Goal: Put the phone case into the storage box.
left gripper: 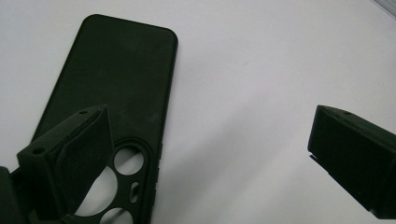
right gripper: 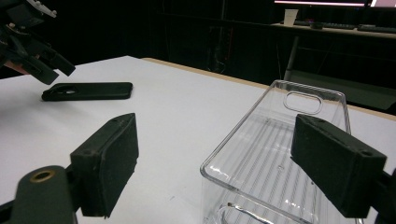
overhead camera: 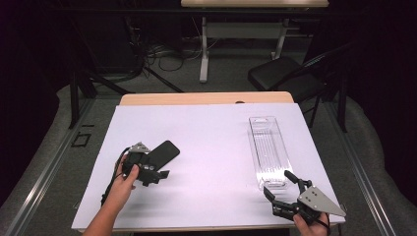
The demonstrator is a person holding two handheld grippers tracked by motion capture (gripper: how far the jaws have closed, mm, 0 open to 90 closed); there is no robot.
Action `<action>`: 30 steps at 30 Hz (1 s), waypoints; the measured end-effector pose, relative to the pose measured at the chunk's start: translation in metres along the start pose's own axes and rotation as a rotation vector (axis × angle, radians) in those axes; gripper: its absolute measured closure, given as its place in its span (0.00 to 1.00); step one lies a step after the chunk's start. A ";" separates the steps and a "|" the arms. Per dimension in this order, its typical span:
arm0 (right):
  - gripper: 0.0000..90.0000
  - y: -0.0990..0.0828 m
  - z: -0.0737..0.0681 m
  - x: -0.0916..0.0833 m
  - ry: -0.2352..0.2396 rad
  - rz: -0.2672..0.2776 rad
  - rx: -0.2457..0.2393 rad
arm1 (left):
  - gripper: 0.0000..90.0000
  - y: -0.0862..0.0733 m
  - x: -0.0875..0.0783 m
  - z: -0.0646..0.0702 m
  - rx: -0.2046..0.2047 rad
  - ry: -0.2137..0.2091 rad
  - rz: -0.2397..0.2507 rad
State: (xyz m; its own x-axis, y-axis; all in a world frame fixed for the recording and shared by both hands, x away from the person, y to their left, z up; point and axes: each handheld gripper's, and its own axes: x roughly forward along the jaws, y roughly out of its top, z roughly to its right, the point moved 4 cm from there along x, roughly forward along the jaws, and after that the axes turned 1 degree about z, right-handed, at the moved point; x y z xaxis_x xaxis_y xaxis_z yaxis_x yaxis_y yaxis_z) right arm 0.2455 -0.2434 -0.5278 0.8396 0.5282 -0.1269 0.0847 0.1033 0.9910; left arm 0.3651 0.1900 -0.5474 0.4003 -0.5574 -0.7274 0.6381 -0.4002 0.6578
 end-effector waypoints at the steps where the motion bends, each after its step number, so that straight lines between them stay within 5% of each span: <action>1: 0.16 0.000 0.000 0.000 0.000 -0.001 0.000 | 0.01 0.001 -0.001 -0.002 0.010 0.001 -0.010; 14: 0.16 -0.001 0.000 0.000 -0.002 -0.008 0.000 | 0.01 0.009 0.002 -0.015 0.121 0.068 -0.207; 18: 0.16 -0.001 0.000 0.001 -0.003 -0.009 -0.001 | 0.01 0.014 0.001 -0.019 0.139 0.053 -0.233; 25: 0.16 -0.001 0.000 0.001 -0.002 -0.010 -0.001 | 0.01 0.025 0.003 -0.025 0.109 0.052 -0.283; 30: 0.16 -0.002 0.000 0.001 -0.002 -0.015 0.003 | 0.01 0.029 0.007 -0.029 0.178 0.094 -0.370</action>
State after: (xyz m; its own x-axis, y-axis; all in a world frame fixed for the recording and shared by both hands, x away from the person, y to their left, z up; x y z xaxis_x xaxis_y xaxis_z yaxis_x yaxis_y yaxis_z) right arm 0.2463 -0.2430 -0.5297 0.8392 0.5251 -0.1415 0.0987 0.1088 0.9892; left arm 0.4051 0.1955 -0.5392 0.2292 -0.2866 -0.9302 0.6298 -0.6850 0.3662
